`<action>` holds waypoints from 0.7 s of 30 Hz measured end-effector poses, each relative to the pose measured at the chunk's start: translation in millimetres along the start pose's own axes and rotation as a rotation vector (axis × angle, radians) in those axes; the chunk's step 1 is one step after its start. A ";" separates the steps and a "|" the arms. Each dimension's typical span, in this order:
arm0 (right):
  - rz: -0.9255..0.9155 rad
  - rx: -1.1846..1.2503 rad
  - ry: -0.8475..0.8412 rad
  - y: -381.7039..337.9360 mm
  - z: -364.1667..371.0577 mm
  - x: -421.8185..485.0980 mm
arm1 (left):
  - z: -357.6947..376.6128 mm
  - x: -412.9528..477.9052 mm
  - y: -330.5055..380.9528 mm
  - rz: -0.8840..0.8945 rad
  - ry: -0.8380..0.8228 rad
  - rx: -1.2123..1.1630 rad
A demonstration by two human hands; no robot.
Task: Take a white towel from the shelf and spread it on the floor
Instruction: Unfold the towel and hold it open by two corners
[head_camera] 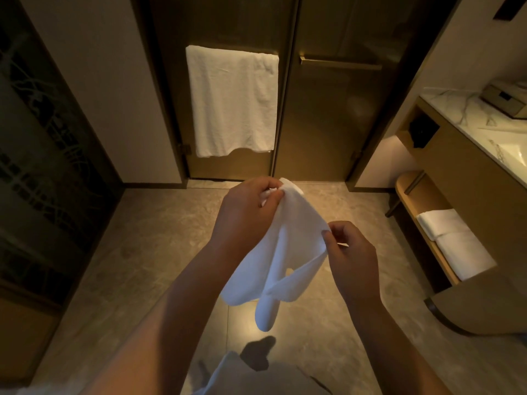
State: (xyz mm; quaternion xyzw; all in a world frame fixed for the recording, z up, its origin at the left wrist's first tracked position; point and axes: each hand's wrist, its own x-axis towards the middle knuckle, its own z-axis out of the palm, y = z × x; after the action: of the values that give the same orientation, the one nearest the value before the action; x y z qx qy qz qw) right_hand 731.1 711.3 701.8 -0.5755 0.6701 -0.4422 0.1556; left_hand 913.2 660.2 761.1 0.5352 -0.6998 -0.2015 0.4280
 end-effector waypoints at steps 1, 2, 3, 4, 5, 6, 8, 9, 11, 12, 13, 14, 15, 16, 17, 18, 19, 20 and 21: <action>0.010 0.028 0.004 -1.5 -0.5 2.2 | 0.0 0.2 -3.0 -0.003 -0.021 0.025; 0.013 0.063 0.002 -3.6 -1.1 4.3 | -0.1 0.5 -6.4 -0.009 -0.055 0.060; 0.006 0.092 -0.008 -6.0 -1.1 6.2 | 0.0 0.8 -10.1 -0.019 -0.098 0.097; -0.010 0.104 -0.025 -8.4 -0.7 7.2 | 0.3 0.3 -13.5 -0.032 -0.146 0.123; -0.026 0.098 -0.042 -11.0 0.3 7.1 | 1.1 -1.4 -16.1 -0.045 -0.195 0.133; -0.035 0.081 -0.049 -13.3 1.5 7.1 | 2.5 -4.2 -17.4 -0.053 -0.243 0.130; -0.042 0.057 -0.046 -15.7 3.1 8.0 | 7.1 -12.8 -17.5 -0.049 -0.327 0.097; -0.055 0.055 -0.054 -16.3 3.4 9.1 | 10.2 -17.0 -16.9 -0.045 -0.354 0.072; -0.107 0.041 -0.097 -17.9 2.3 10.4 | 16.4 -24.0 -15.5 -0.045 -0.381 0.047; -0.135 0.034 -0.121 -19.2 1.7 10.4 | 19.1 -26.5 -14.3 -0.042 -0.389 0.049; -0.157 0.031 -0.141 -20.5 1.6 10.3 | 22.0 -28.3 -13.0 -0.038 -0.394 0.045; -0.176 0.029 -0.154 -21.7 1.4 10.0 | 24.3 -30.2 -11.8 -0.035 -0.393 0.030; -0.195 0.027 -0.161 -22.8 1.0 9.9 | 26.2 -31.7 -10.2 -0.038 -0.387 0.003; -0.213 0.025 -0.163 -23.6 0.4 10.1 | 27.5 -33.1 -8.6 -0.044 -0.378 -0.030; -0.226 0.028 -0.162 -24.0 -0.9 10.6 | 28.7 -34.0 -7.6 -0.050 -0.364 -0.058; -0.235 0.036 -0.161 -24.3 -2.4 11.4 | 29.8 -34.6 -6.8 -0.055 -0.348 -0.070; -0.240 0.041 -0.161 -24.3 -3.9 12.0 | 30.8 -34.7 -5.9 -0.060 -0.333 -0.069; -0.247 0.036 -0.161 -24.6 -5.2 12.0 | 31.5 -34.6 -5.0 -0.068 -0.321 -0.064; -0.254 0.024 -0.159 -25.0 -5.8 11.8 | 32.3 -34.0 -4.1 -0.077 -0.313 -0.061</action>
State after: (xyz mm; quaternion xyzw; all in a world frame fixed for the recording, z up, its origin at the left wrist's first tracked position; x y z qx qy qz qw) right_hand 739.3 704.4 727.9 -0.6869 0.5722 -0.4193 0.1577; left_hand 891.3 684.4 727.1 0.5106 -0.7304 -0.3201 0.3216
